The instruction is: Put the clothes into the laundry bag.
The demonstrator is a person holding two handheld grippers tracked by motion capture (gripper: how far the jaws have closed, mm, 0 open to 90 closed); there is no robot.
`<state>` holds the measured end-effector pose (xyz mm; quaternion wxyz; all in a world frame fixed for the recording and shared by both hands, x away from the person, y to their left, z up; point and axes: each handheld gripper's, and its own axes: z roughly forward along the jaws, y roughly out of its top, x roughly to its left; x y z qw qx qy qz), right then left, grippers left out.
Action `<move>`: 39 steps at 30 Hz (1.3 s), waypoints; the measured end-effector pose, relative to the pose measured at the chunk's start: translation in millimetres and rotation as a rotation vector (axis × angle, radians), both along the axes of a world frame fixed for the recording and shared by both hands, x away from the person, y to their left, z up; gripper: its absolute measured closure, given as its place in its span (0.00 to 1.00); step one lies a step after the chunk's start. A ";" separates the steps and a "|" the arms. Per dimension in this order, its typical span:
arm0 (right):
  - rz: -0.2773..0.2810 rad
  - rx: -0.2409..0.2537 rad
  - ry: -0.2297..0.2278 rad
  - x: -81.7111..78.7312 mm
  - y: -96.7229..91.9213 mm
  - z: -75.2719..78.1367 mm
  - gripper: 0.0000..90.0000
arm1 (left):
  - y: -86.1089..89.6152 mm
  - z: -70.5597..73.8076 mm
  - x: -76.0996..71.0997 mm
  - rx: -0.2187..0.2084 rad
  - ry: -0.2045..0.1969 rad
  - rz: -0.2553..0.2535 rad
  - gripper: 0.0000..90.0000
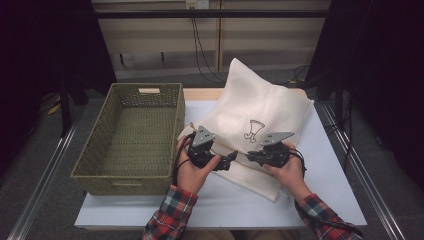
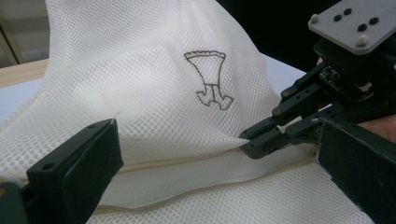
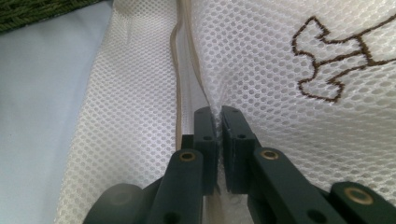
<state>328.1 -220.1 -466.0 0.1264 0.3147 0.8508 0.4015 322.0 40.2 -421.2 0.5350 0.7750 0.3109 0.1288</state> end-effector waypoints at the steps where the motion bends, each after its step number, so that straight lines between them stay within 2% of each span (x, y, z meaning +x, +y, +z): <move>1: -0.008 -0.002 -0.001 -0.4 0.2 -0.7 0.95 | 0.8 0.2 0.0 -0.004 -0.006 0.000 0.00; 8: 0.003 -0.001 0.005 -1.6 -0.3 -5.4 0.96 | 3.4 0.8 -0.4 0.008 -0.008 0.006 0.00; 10: 0.004 -0.003 0.008 -2.5 0.1 -7.0 0.95 | 3.4 0.8 -0.8 0.000 -0.007 0.000 0.00; 11: 0.007 -0.002 0.014 -2.6 0.1 -7.6 0.95 | 3.1 1.2 -1.5 0.010 -0.007 0.011 0.00; 15: 0.010 -0.008 0.010 -2.2 0.3 -9.5 0.95 | 3.3 0.3 -1.9 0.004 -0.005 0.009 0.00; 16: 0.012 -0.002 0.021 -1.8 -0.2 -10.1 0.96 | 4.1 -0.4 -1.6 0.003 -0.005 0.000 0.00; 19: 0.014 -0.001 0.021 -1.1 -0.1 -10.7 0.96 | 5.8 -0.1 -2.5 0.013 -0.004 0.018 0.00; 20: 0.011 -0.007 0.016 -0.9 0.4 -11.2 0.96 | 5.9 -0.6 -2.4 -0.001 -0.002 0.006 0.00; 25: 0.020 -0.021 0.024 -1.1 1.9 -13.7 0.95 | 8.0 -0.2 -3.3 0.020 -0.007 0.024 0.00; 30: 0.027 -0.025 0.029 -2.2 1.6 -15.9 0.96 | 9.0 -0.4 -5.1 0.004 -0.002 0.015 0.00; 32: 0.025 -0.029 0.027 -2.1 1.3 -16.9 0.96 | 10.5 0.3 -4.7 0.017 -0.009 0.026 0.00; 34: 0.024 -0.030 0.030 -2.0 1.0 -16.9 0.96 | 10.7 0.8 -4.6 0.005 -0.011 0.027 0.00; 39: 0.031 -0.019 0.033 -3.5 -0.2 -18.3 0.96 | 9.6 2.2 -5.2 0.021 -0.014 0.024 0.00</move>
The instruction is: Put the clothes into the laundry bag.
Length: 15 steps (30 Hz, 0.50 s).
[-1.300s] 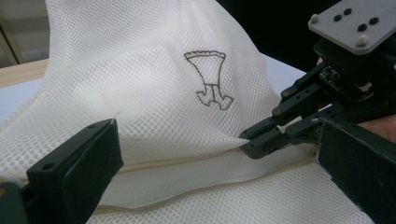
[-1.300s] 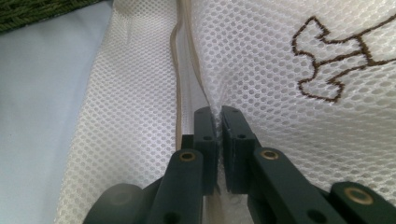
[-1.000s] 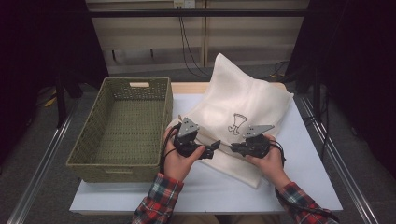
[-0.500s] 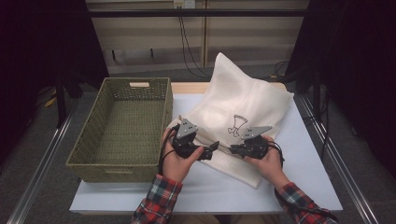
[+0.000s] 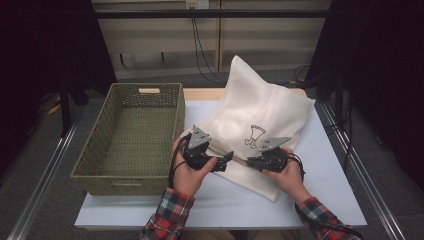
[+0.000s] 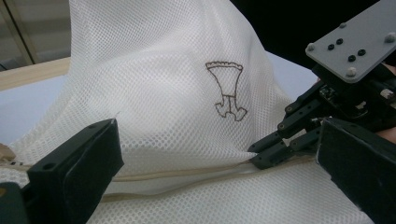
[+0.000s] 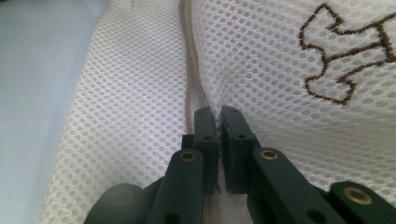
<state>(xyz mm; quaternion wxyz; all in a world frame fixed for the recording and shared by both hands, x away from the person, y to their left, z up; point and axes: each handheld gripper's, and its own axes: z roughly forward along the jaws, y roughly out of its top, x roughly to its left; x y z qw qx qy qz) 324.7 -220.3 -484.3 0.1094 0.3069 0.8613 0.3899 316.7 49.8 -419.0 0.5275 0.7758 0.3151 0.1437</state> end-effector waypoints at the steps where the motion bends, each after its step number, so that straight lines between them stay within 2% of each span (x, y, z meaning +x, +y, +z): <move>1: -0.006 0.001 0.002 -0.4 -0.4 0.0 0.96 | -0.3 -0.1 -0.2 0.000 0.000 0.005 0.00; 5: -0.006 0.008 0.005 -0.1 -1.4 -0.8 0.95 | 0.1 -0.3 0.2 0.006 -0.001 0.005 0.00; 8: -0.010 0.012 0.013 0.8 -1.7 -0.6 0.94 | -0.9 -1.4 0.2 -0.006 0.001 0.001 0.00; 15: -0.016 0.006 0.001 2.8 -1.7 0.5 0.89 | -0.5 -1.5 -0.2 -0.011 0.003 0.001 0.01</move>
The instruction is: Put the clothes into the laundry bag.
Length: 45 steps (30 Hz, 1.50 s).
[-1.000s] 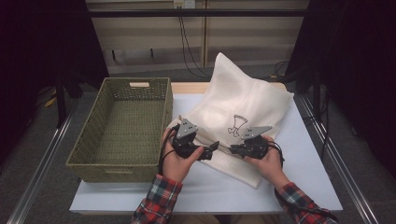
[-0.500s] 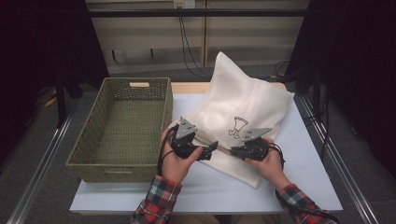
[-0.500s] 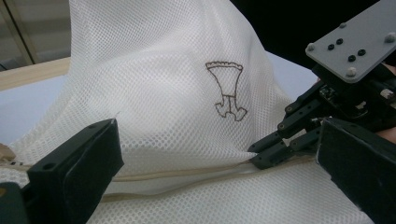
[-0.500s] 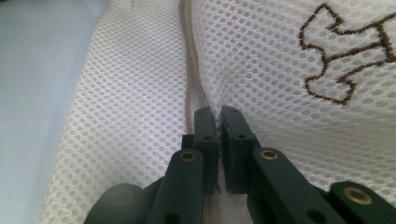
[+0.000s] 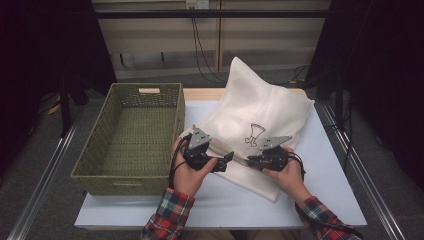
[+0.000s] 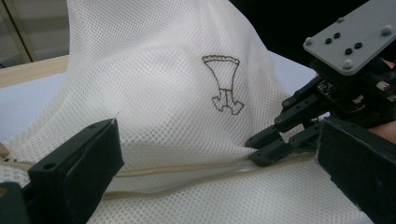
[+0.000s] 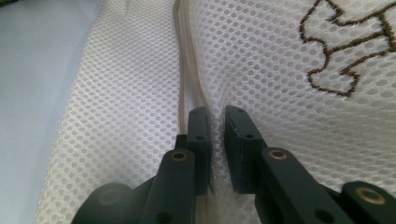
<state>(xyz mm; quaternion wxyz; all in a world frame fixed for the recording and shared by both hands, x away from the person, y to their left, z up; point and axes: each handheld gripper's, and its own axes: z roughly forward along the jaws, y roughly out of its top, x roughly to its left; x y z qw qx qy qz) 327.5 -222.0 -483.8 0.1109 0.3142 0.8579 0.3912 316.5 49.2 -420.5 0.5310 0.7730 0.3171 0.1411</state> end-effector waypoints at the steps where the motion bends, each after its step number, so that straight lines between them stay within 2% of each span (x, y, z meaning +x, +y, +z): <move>1: -0.005 0.000 0.004 -0.1 0.4 0.6 0.89 | 0.4 0.4 -0.1 0.003 -0.003 0.001 0.01; 11: -0.010 -0.001 -0.019 3.0 2.8 5.2 0.81 | 1.7 0.7 0.9 -0.004 -0.003 -0.005 0.01; 16: -0.018 0.015 -0.023 2.0 1.6 6.3 0.74 | 1.4 1.5 0.6 -0.008 -0.002 0.000 0.01; 20: -0.013 0.035 -0.018 0.8 -0.8 9.5 0.65 | 1.8 1.4 1.1 -0.006 -0.003 -0.006 0.01; 28: -0.017 0.053 -0.042 -1.6 -7.9 19.4 0.49 | 1.1 1.9 0.7 0.004 -0.003 0.001 0.01; 38: -0.065 0.087 -0.042 -6.8 -22.3 30.8 0.29 | 1.0 4.0 0.4 -0.010 -0.007 0.000 0.01; 42: -0.066 0.080 -0.056 -8.8 -27.0 34.3 0.24 | 0.4 3.6 0.7 -0.001 -0.007 -0.007 0.01; 45: -0.065 0.075 -0.057 -10.8 -29.3 35.6 0.21 | -0.9 2.2 1.3 -0.010 -0.002 -0.016 0.01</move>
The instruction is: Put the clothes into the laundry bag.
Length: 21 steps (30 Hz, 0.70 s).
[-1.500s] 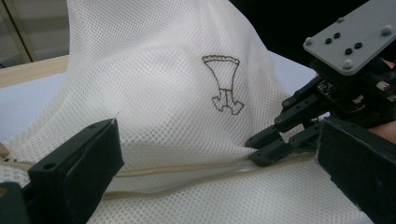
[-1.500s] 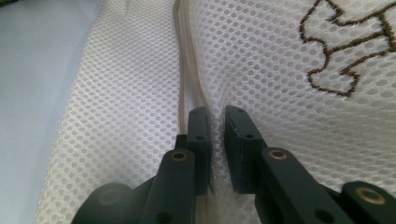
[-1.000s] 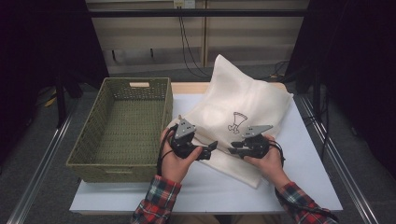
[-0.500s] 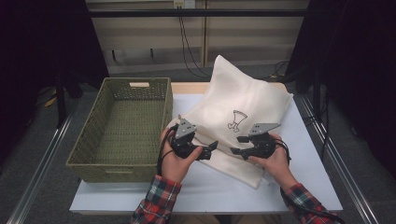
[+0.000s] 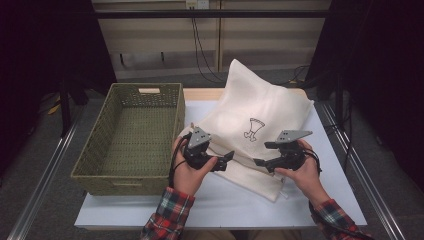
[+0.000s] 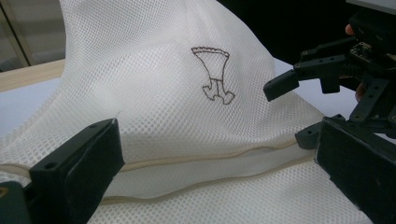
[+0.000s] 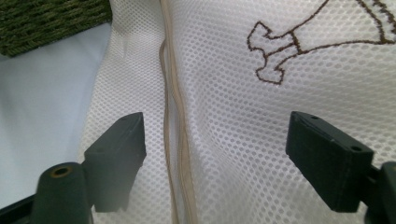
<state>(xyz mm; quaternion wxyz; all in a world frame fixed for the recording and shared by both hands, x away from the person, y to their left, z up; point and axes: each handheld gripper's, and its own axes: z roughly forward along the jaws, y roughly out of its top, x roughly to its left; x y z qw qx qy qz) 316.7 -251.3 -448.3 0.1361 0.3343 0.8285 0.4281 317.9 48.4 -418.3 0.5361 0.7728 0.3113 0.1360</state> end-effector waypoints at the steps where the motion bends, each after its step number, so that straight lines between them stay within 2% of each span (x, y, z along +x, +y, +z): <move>1: -0.004 -0.002 -0.002 -0.7 -1.5 0.7 0.21 | 0.2 0.0 0.2 0.004 -0.002 0.000 0.01; 8: -0.005 0.003 -0.012 -5.6 -7.0 5.7 0.18 | 0.1 2.8 -0.5 0.012 -0.009 0.005 0.01; 12: -0.013 0.008 -0.012 -7.9 -10.6 8.5 0.17 | 0.4 3.5 -0.4 -0.008 -0.008 0.001 0.01; 21: -0.019 0.011 -0.025 -12.5 -18.2 15.5 0.16 | 1.1 3.8 -0.1 -0.002 -0.003 0.007 0.01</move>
